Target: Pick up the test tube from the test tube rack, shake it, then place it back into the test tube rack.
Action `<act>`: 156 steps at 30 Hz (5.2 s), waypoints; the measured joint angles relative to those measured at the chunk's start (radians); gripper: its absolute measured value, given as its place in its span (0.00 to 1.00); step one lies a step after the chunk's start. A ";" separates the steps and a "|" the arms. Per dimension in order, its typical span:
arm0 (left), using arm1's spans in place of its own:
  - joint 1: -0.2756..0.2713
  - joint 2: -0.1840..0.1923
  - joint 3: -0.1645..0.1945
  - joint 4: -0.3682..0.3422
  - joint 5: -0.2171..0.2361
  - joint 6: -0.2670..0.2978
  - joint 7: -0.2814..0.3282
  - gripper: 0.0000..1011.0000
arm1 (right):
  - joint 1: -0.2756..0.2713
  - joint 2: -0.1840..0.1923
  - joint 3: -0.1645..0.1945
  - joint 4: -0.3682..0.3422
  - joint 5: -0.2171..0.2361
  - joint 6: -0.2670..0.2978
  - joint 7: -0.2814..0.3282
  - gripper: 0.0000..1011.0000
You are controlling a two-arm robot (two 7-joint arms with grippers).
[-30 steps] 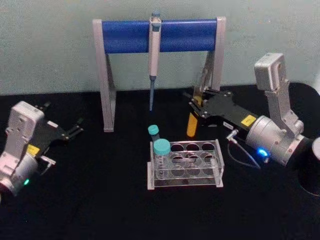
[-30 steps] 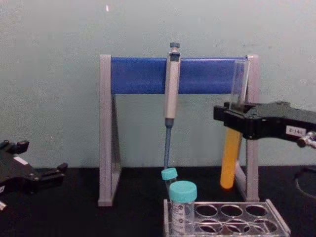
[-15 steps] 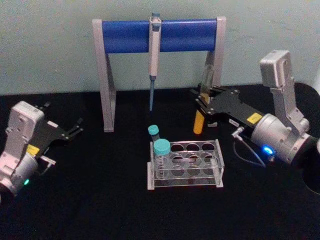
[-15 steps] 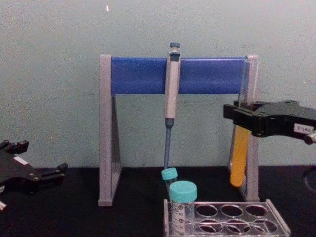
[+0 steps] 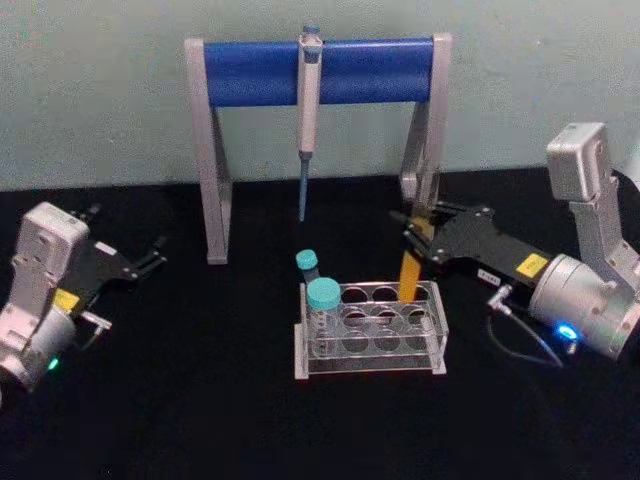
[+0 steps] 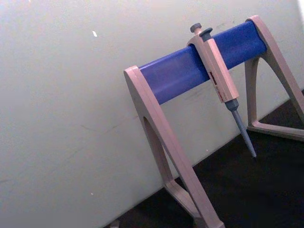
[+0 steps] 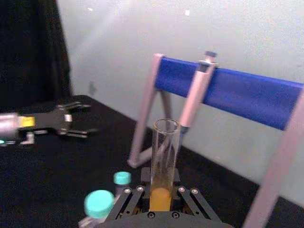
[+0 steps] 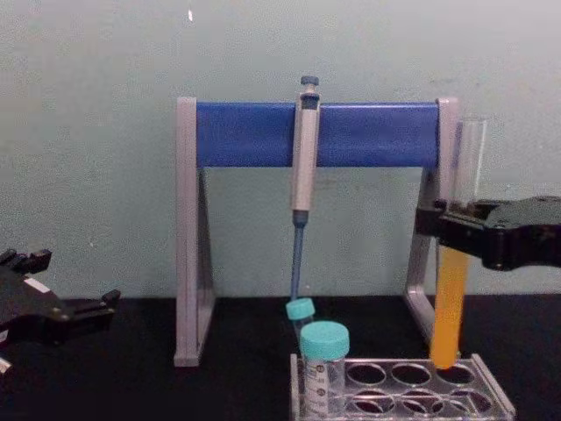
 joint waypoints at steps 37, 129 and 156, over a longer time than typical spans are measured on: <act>0.000 0.000 0.000 0.000 0.000 0.000 0.000 0.99 | 0.078 -0.102 -0.006 0.093 -0.051 -0.016 -0.114 0.23; 0.000 0.000 0.000 0.000 0.000 0.000 0.000 0.99 | -0.054 0.015 -0.001 -0.066 -0.006 -0.001 -0.001 0.23; 0.000 0.000 0.000 0.000 0.000 0.000 0.000 0.99 | 0.108 -0.097 -0.056 0.115 -0.004 -0.017 -0.058 0.23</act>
